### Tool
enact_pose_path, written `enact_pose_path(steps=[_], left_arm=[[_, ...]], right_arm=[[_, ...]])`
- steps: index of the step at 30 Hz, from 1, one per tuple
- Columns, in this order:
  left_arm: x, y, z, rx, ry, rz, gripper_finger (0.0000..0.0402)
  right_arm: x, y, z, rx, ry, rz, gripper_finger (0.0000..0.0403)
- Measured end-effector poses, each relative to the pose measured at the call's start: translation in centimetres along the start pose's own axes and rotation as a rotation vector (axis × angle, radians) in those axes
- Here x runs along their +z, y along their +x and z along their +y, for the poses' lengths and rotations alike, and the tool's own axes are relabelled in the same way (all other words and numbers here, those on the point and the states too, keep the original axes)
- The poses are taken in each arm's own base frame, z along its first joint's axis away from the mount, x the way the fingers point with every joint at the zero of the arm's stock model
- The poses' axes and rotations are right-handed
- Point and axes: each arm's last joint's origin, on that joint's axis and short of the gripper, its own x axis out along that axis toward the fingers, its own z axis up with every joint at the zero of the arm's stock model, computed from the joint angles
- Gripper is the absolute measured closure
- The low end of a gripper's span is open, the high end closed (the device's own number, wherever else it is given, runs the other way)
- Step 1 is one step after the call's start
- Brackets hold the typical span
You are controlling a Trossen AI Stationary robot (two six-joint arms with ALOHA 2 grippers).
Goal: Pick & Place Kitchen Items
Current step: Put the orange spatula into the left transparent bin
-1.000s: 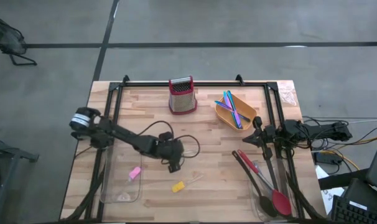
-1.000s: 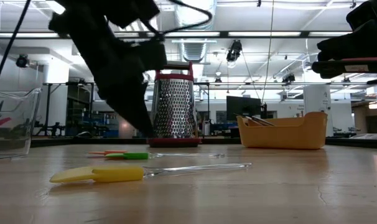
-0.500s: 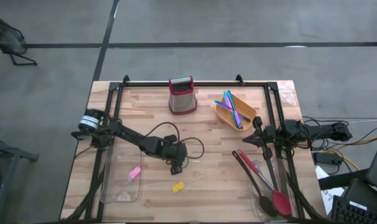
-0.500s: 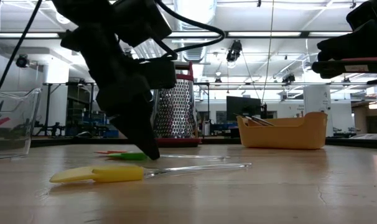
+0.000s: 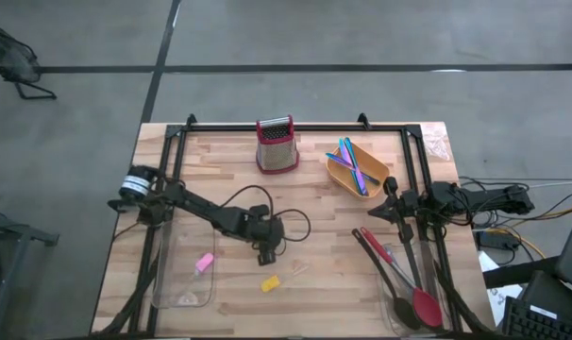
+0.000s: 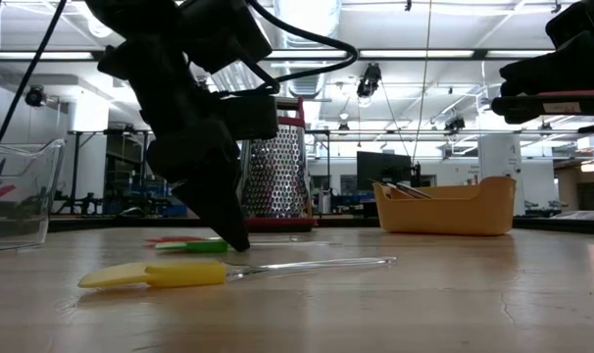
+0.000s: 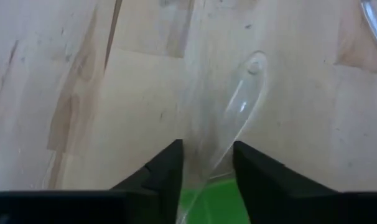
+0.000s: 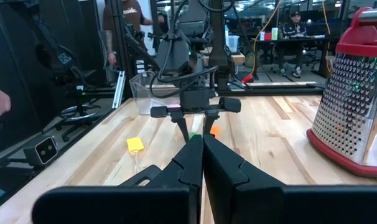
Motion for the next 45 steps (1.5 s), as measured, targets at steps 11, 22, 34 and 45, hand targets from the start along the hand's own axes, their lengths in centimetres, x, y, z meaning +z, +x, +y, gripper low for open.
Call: enact_pose_path(steps=[11,22,34,45], left_arm=[[1.5,-1.8,-0.3,-0.032,0.031,-0.063,0.0373],[2.7,-6.8,-0.2,-0.067,0.027,-0.169,0.0375],[-0.3,-17.3,0.2,-0.288,-0.240,-0.093,0.0378],[-8.2,-24.1,0.8,-0.163,-0.613,0.180,0.0376]], right_arm=[[0.0,0.0,0.0,0.000,0.000,0.000,0.0394],[0.0,0.0,0.0,-0.001,0.000,0.000,0.0394],[0.0,0.0,0.0,0.000,0.000,0.000,0.0394],[0.0,0.0,0.0,0.000,0.000,0.000,0.0394]])
